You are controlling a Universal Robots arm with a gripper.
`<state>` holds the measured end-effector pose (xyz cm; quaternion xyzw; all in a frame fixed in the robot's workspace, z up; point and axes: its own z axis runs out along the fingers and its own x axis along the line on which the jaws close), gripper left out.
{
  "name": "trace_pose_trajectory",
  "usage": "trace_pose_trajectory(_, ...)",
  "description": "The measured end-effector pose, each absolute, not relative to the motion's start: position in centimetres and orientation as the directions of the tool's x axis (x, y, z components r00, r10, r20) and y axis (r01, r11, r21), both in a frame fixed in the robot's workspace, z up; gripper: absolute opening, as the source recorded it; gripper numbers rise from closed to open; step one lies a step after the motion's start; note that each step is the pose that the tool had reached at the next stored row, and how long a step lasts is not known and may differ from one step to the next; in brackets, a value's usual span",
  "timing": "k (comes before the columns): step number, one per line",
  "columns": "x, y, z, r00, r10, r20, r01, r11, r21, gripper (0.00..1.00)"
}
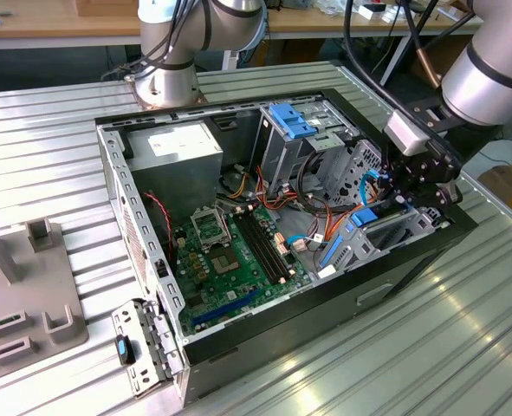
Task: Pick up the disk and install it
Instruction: 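Insert the first disk wire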
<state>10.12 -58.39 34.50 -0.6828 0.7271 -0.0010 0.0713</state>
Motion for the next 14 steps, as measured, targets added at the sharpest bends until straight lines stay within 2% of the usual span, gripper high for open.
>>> trace_pose_trajectory(14, 10.12, -58.39, 34.77, -0.057, -0.993, -0.103, -0.993, 0.067, -0.099, 0.16)
